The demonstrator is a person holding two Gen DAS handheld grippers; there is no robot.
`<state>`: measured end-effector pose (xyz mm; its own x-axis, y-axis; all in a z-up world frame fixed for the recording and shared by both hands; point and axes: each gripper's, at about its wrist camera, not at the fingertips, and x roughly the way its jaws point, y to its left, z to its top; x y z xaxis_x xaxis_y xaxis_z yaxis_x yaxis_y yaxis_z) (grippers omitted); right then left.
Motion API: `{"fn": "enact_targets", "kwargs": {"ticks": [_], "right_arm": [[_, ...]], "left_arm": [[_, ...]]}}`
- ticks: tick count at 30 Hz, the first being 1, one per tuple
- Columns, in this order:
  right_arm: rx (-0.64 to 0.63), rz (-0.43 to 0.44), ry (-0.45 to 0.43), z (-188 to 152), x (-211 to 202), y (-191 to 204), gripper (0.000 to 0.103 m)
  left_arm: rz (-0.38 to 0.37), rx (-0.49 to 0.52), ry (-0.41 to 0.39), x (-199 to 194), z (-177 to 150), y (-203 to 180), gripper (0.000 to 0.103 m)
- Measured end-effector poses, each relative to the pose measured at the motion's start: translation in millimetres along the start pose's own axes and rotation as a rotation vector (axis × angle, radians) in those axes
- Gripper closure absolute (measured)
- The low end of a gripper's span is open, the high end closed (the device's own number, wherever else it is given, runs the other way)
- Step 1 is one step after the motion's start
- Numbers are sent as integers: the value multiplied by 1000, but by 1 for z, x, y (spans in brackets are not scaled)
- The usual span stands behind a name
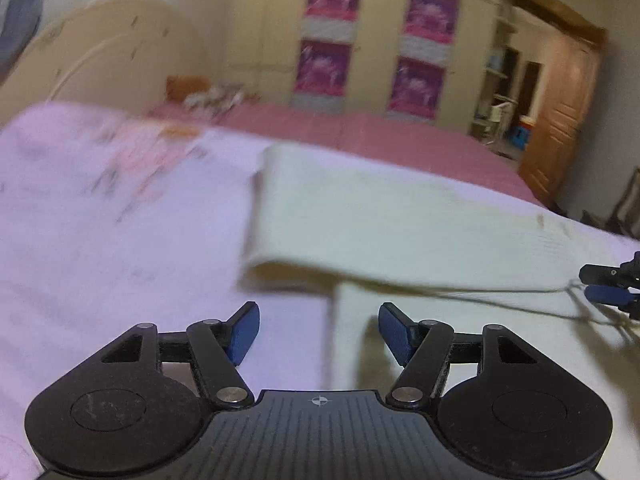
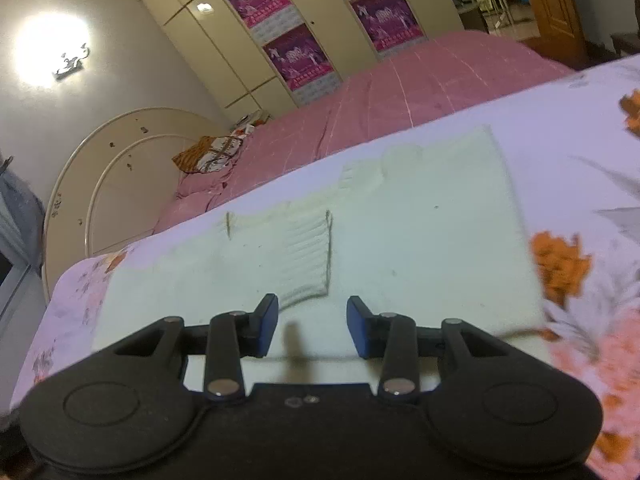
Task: Fold small clothes
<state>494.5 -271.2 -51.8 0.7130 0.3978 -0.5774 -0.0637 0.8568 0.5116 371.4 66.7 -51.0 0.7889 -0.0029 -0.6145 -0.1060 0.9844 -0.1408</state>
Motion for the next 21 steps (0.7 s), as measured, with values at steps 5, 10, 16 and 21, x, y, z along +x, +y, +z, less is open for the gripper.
{"fn": "enact_targets", "kwargs": {"ticks": [5, 10, 16, 21], "right_arm": [[-21, -8, 9, 4, 24, 13, 98], [-119, 8, -116, 15, -2, 39, 98], [-147, -7, -191, 30, -33, 30, 98], [-127, -49, -198, 30, -48, 3, 98]], "left_arm": [[-35, -55, -4, -3, 4, 5, 37], [-29, -64, -28, 13, 10, 1, 37], [-6, -47, -11, 72, 36, -7, 37], [3, -15, -7, 86, 40, -5, 44]]}}
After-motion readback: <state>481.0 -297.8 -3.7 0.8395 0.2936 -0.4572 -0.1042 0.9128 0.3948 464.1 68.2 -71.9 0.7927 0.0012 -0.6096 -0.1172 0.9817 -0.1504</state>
